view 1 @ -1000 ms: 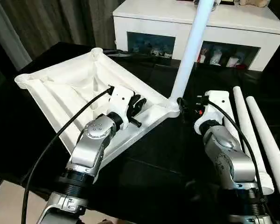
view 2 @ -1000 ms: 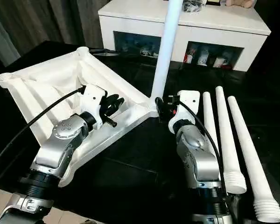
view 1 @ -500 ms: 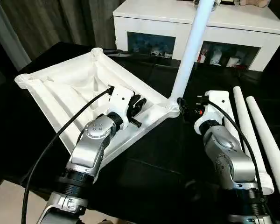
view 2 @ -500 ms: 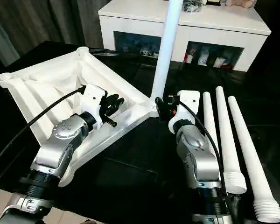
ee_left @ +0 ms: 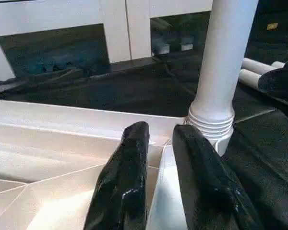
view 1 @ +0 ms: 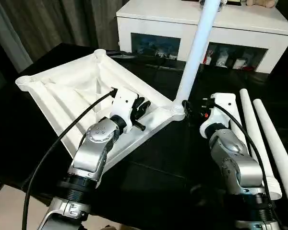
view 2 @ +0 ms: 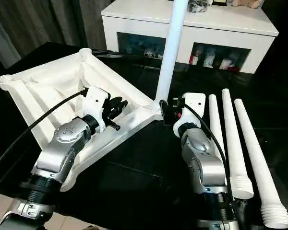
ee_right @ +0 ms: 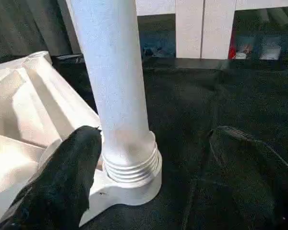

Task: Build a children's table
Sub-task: Rotate leg to tighten

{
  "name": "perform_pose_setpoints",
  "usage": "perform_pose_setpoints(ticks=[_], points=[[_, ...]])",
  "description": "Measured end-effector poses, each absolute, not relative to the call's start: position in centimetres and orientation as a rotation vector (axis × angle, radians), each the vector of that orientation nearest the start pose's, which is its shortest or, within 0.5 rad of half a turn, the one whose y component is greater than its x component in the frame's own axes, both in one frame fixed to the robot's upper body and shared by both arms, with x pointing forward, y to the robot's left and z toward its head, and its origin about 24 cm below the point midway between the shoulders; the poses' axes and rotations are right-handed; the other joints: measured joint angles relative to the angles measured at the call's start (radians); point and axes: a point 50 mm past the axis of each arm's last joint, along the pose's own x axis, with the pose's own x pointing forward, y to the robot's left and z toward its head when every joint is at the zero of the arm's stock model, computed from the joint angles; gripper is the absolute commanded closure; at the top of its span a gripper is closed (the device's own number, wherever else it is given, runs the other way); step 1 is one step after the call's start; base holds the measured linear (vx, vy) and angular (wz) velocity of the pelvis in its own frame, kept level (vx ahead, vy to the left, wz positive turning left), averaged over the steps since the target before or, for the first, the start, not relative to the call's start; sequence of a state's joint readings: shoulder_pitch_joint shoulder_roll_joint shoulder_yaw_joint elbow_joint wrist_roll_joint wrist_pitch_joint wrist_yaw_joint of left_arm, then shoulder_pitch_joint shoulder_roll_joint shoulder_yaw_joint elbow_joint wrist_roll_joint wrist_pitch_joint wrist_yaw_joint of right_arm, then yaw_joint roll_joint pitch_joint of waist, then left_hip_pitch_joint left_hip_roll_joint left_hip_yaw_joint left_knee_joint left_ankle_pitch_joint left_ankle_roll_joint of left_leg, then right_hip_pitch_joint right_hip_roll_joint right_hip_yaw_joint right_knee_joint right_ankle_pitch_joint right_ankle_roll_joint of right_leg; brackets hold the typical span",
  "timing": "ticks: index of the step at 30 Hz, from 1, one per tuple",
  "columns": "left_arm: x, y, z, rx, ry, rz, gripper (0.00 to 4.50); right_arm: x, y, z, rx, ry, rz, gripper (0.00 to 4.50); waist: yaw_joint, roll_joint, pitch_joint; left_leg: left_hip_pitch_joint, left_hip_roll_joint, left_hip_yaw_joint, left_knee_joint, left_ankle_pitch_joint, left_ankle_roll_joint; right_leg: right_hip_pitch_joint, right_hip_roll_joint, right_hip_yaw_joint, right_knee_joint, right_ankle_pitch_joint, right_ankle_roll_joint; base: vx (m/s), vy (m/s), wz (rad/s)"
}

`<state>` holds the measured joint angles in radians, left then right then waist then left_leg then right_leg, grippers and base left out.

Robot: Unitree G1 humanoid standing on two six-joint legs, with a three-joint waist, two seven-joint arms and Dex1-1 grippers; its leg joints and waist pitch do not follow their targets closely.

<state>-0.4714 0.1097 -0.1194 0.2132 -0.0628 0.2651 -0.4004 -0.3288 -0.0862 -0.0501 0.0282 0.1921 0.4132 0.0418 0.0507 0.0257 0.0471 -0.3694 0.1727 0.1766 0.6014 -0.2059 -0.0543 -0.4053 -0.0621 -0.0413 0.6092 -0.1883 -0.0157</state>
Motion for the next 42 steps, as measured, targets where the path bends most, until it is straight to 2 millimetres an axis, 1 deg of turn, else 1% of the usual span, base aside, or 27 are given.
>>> perform_pose_setpoints(ticks=[42], points=[[32.71, 9.31, 9.52, 0.115, 0.054, -0.598, 3.43, 31.18, -14.66, 8.67, 0.102, 0.121, 0.118, 0.52, 0.004, 0.000, 0.000, 0.000, 0.000, 0.000, 0.001, 0.000, 0.000, 0.000, 0.000, 0.000, 0.001, 0.000, 0.000, 0.000, 0.000, 0.00]])
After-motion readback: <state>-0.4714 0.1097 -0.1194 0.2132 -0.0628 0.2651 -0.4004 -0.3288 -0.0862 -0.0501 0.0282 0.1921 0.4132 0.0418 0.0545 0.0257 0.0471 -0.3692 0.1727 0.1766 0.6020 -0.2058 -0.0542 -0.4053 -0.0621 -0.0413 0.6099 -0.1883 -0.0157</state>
